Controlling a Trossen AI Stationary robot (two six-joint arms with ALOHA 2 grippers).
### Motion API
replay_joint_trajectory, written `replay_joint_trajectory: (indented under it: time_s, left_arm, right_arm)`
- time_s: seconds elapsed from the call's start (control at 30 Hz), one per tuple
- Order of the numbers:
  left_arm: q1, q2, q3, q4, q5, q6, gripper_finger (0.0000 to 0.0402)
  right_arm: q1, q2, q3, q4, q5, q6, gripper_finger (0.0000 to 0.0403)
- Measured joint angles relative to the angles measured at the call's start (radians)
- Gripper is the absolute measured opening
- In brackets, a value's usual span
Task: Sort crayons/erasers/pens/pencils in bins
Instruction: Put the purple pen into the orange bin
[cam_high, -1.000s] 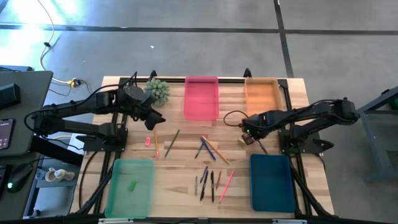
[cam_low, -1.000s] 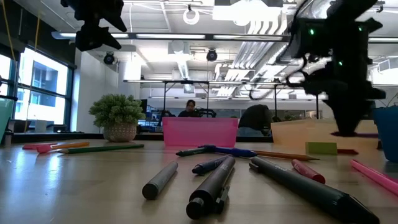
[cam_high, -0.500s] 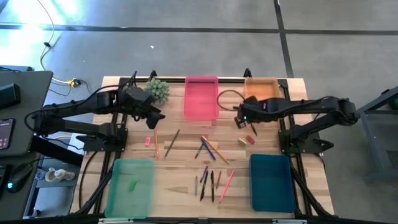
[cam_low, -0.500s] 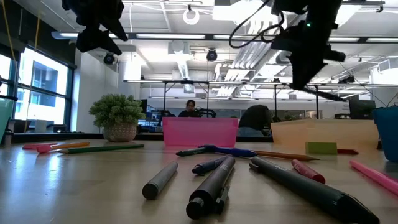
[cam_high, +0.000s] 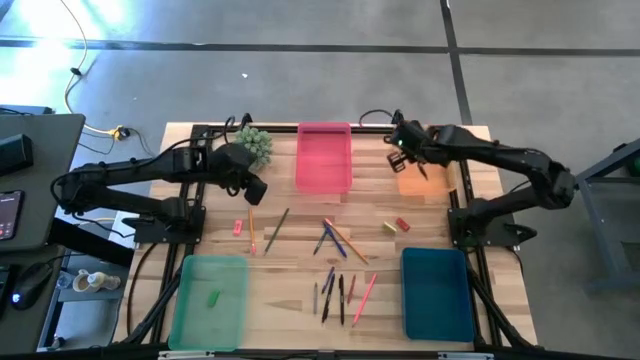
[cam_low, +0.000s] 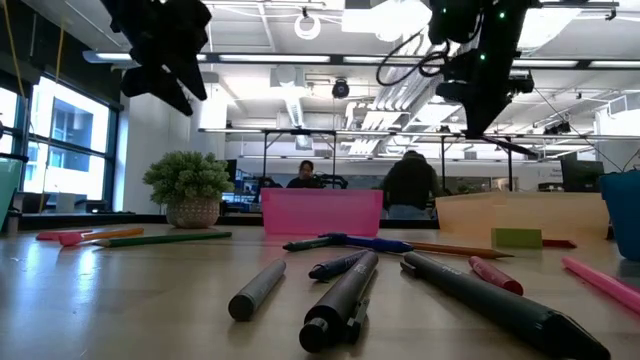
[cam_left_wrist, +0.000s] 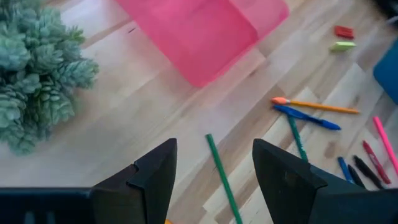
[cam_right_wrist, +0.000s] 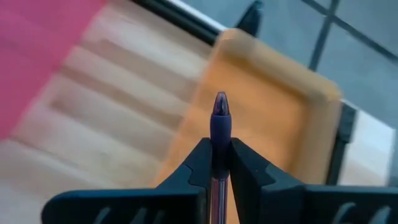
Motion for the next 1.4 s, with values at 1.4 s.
replay_joint_trajectory:
  time_s: [1.4]
  left_arm:
    - [-0.299,0.351,0.000,-0.197,-0.027,-0.773,0.0200]
  right_arm:
    - [-0.416,0.032,-0.393,0.458,-0.311,-0.288,0.0021]
